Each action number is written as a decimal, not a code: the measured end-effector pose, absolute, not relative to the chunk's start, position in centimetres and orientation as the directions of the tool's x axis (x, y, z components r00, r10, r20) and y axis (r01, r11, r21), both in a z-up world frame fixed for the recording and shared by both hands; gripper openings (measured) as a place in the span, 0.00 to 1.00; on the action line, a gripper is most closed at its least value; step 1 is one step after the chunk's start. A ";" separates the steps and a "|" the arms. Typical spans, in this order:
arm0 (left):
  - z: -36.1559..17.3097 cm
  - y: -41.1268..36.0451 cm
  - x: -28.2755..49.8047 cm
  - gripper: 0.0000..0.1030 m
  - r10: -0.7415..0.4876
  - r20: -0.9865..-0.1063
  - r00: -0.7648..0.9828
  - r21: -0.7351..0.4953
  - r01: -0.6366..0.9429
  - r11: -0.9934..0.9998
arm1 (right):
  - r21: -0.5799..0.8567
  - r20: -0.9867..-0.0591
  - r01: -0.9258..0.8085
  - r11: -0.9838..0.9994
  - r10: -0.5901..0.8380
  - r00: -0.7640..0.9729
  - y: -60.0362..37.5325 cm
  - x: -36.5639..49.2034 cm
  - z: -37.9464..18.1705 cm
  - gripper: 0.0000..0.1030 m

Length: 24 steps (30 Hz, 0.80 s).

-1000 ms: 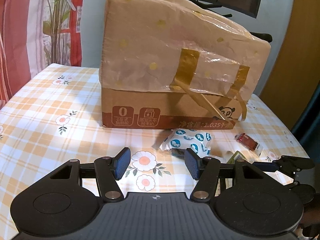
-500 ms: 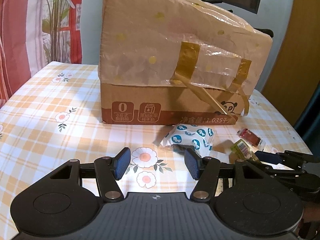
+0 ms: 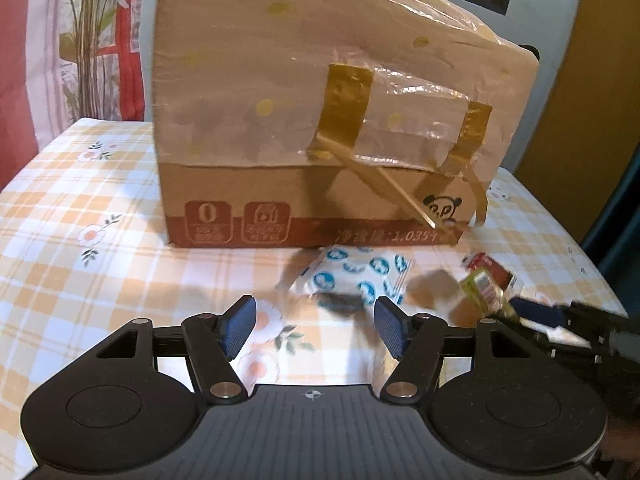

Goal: Organize snacks
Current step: 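Grasp the blue-and-white wrapped pack with the left gripper while the right gripper holds the gold pack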

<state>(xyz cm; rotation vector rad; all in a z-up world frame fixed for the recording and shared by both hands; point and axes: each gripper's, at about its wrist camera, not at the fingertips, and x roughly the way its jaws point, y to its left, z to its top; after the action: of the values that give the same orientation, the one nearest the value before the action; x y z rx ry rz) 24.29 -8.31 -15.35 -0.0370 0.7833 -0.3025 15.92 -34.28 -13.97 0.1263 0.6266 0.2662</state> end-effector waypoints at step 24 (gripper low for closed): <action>-18.0 -14.8 31.6 0.75 -0.192 -0.757 0.625 -0.056 0.231 0.971 | 0.267 -0.547 -0.224 0.937 0.339 0.765 -35.0 16.0 -14.1 0.46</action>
<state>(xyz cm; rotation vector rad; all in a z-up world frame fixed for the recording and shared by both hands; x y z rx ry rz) 31.64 -14.79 -17.96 0.0483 0.8625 -0.2432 16.02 -35.00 -14.08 0.1911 0.6291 0.3075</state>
